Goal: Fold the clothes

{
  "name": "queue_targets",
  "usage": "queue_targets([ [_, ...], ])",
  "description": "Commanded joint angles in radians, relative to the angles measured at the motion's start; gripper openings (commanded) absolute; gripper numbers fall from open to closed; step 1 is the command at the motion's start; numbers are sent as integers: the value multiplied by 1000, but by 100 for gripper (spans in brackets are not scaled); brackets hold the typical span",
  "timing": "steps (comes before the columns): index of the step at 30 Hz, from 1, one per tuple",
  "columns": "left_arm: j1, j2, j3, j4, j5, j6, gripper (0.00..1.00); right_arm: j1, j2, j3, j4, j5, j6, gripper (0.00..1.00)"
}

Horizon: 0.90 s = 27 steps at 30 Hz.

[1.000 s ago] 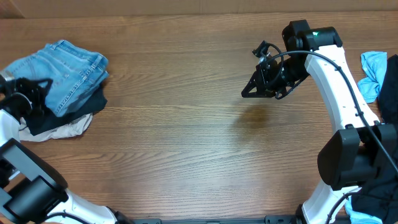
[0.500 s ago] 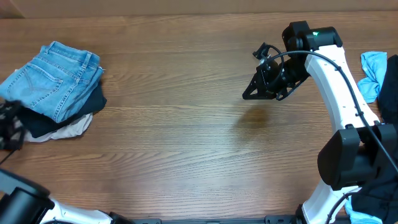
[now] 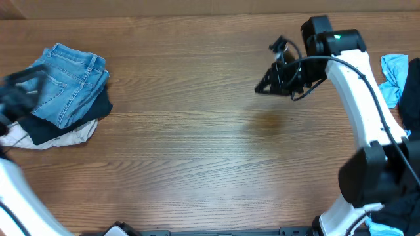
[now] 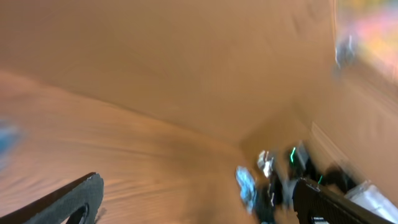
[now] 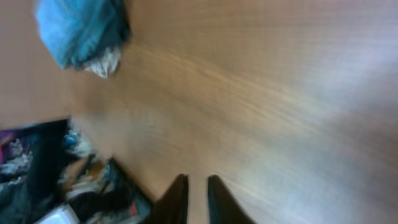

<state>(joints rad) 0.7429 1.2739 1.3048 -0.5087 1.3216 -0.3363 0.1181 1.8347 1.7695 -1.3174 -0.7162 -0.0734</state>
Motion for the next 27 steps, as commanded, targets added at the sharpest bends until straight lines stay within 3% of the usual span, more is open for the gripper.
queue_targets([
  [1, -311, -216, 35, -121, -300, 147, 100, -3, -284, 20, 128, 91, 164, 19],
  [2, -381, -245, 45, -200, -414, 189, 100, -3, -337, 20, 160, 135, 190, 23],
  [4, -551, -288, 64, -385, -728, 266, 100, -3, -434, 20, 204, 212, 205, 41],
  [5, -647, -304, 70, -474, -894, 282, 100, -3, -492, 20, 220, 260, 205, 56],
  [7, -785, -321, 70, -600, -1106, 280, 100, -3, -588, 20, 226, 354, 205, 100],
  [12, -998, -339, 70, -884, -1402, 141, 100, -3, -769, 20, 146, 454, 204, 100],
  [18, -1029, -337, 69, -958, -1444, 130, 100, -3, -901, 20, 8, 454, 204, 100],
  [21, -1029, -333, 61, -851, -1326, -64, 100, -3, -915, 20, -75, 454, 205, 100],
  [27, -1029, -296, 60, -489, -1321, -423, 100, -3, -914, 18, -216, 454, 204, 100],
])
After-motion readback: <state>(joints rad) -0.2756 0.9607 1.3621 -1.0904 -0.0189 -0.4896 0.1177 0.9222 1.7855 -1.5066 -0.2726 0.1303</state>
